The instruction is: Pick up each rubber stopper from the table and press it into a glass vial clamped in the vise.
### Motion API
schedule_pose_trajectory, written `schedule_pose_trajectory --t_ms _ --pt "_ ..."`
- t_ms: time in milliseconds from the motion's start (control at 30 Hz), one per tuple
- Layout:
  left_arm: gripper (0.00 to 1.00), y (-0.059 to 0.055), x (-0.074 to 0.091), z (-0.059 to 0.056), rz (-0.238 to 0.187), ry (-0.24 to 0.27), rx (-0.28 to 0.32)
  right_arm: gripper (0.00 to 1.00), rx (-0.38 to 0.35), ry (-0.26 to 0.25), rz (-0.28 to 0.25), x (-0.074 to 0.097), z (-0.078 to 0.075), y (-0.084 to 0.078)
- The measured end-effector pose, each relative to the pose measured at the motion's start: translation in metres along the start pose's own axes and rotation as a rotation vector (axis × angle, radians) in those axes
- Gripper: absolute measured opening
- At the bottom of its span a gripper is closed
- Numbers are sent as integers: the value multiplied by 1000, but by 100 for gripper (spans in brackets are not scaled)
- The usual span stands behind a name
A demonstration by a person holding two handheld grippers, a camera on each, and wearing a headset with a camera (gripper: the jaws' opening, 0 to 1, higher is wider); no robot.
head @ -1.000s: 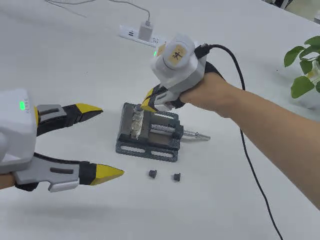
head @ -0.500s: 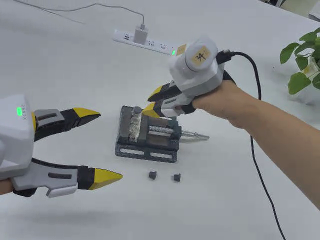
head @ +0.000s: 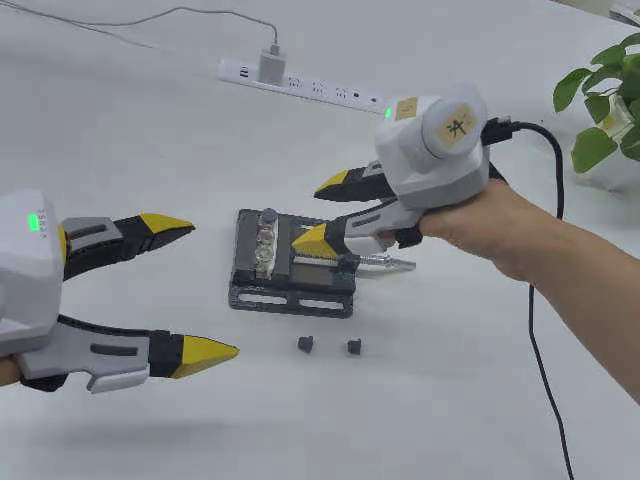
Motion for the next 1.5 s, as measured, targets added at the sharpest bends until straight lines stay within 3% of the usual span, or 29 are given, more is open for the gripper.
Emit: schedule_pose_trajectory --t_ms 767,1167,1500 --pt "72 0 -11 -2 86 -48 -69 71 -59 -30 -155 34 35 -45" --pt "67 -4 -27 -3 181 -87 -159 86 -52 -44 -214 50 56 -67" --pt "56 -13 -52 -6 272 -146 -236 87 -70 -61 -226 55 66 -81"
Point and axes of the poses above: the centre of the closed fingertips' face, and the gripper's own axes: x roughly backward along the fingers, z roughly to its left, y roughly out of its top, the point moved 6 cm from there along x, roughly backward along the fingers, and after that the axes turned 10 degrees about x, right-handed, at the moved point
